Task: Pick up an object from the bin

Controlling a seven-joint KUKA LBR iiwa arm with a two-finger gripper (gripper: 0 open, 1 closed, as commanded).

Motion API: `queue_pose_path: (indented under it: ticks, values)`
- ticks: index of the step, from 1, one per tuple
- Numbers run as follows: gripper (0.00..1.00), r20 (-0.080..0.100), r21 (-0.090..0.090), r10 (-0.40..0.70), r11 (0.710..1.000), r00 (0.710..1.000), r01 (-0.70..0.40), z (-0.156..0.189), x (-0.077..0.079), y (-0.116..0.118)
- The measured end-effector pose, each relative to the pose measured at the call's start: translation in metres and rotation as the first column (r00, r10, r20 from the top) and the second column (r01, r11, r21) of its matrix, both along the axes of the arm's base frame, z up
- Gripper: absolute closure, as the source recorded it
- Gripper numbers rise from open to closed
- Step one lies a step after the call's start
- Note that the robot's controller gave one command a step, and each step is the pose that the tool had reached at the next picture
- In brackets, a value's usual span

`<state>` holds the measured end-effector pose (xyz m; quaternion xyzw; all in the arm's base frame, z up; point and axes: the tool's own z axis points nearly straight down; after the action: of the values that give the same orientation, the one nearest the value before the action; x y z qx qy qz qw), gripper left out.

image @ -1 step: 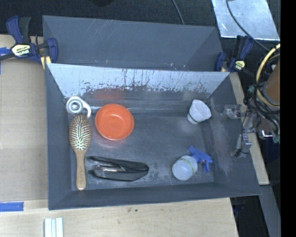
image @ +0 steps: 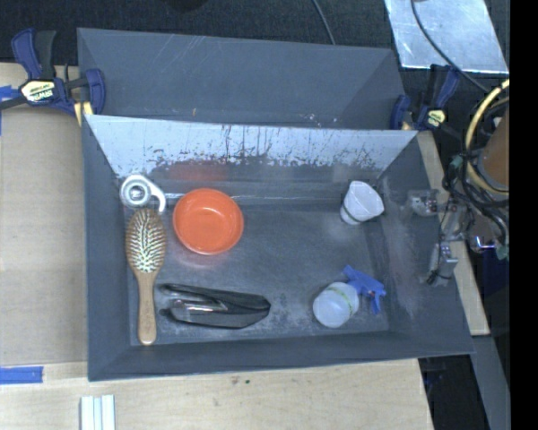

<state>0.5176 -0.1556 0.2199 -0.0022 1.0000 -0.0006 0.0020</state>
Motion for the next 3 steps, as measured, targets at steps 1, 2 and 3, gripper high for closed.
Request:
queue_pose_path:
  ticks: [1,2,3]
  values:
    - [0.00,-0.001,0.001,-0.028,1.000,1.000,0.028,-0.046,-0.016,0.036]
    - [0.00,0.007,-0.002,-0.012,1.000,1.000,0.012,-0.060,0.003,0.053]
    - [0.00,0.000,-0.001,0.038,0.999,0.999,-0.038,-0.129,-0.005,0.061]
